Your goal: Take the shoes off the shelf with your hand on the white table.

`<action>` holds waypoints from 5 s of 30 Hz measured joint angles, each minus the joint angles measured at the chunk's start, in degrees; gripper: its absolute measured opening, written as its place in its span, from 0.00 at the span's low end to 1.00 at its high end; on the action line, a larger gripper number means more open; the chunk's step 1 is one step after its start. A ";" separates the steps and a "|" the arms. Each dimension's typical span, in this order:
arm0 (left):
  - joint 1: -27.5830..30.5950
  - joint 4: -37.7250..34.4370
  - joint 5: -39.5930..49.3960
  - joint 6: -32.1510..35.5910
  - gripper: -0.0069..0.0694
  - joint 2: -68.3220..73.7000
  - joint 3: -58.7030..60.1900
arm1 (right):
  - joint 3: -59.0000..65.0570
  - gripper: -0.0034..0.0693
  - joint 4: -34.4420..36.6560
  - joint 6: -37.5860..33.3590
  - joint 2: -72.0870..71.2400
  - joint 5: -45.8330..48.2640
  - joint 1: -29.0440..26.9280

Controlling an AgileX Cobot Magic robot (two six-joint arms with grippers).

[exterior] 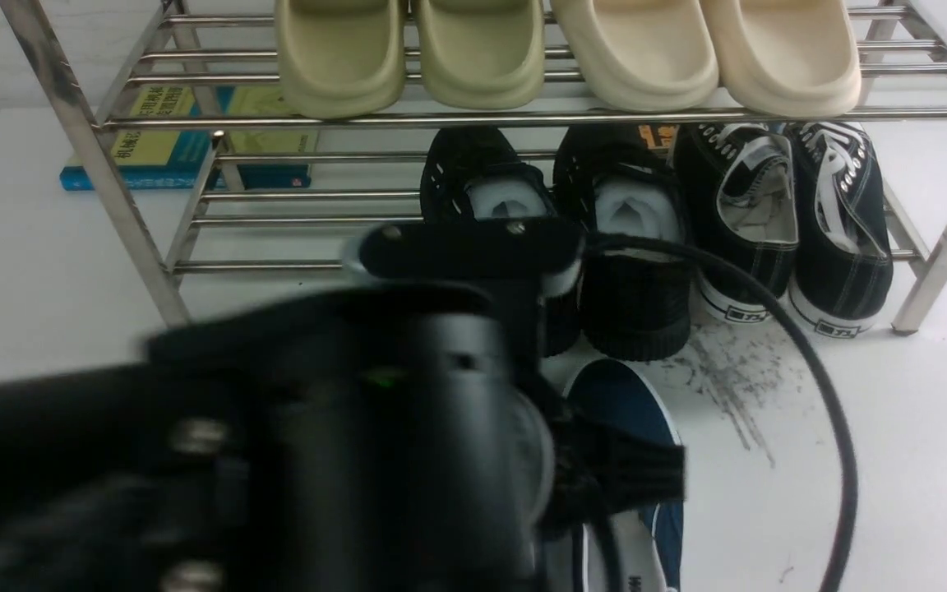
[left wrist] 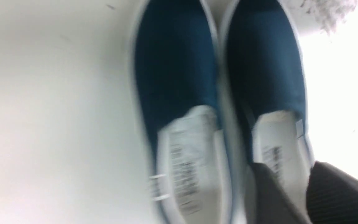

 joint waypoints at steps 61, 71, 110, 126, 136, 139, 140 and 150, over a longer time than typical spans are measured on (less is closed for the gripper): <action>12.84 -11.56 -36.85 32.41 0.14 -48.10 40.12 | 0.00 0.38 0.00 0.00 0.00 0.00 0.00; 38.09 -31.94 -56.22 69.78 0.14 -48.26 52.71 | 0.00 0.38 0.00 0.00 0.00 0.00 0.00; 75.95 -24.97 -42.12 56.57 0.19 -78.02 70.31 | 0.00 0.38 0.00 0.00 0.00 0.00 0.00; 75.95 -24.97 -42.06 56.66 0.21 -78.02 70.31 | 0.00 0.38 0.00 0.00 0.00 0.00 0.00; 75.95 -24.97 -42.01 56.78 0.22 -78.02 70.27 | 0.00 0.38 0.00 0.00 0.00 0.00 0.00; 75.95 -24.97 -42.01 56.78 0.22 -78.02 70.27 | 0.00 0.38 0.00 0.00 0.00 0.00 0.00; 75.95 -24.97 -42.01 56.78 0.22 -78.02 70.27 | 0.00 0.38 0.00 0.00 0.00 0.00 0.00; 75.95 -24.97 -41.96 56.78 0.23 -78.02 70.27 | 0.00 0.38 0.00 0.00 0.00 0.00 0.00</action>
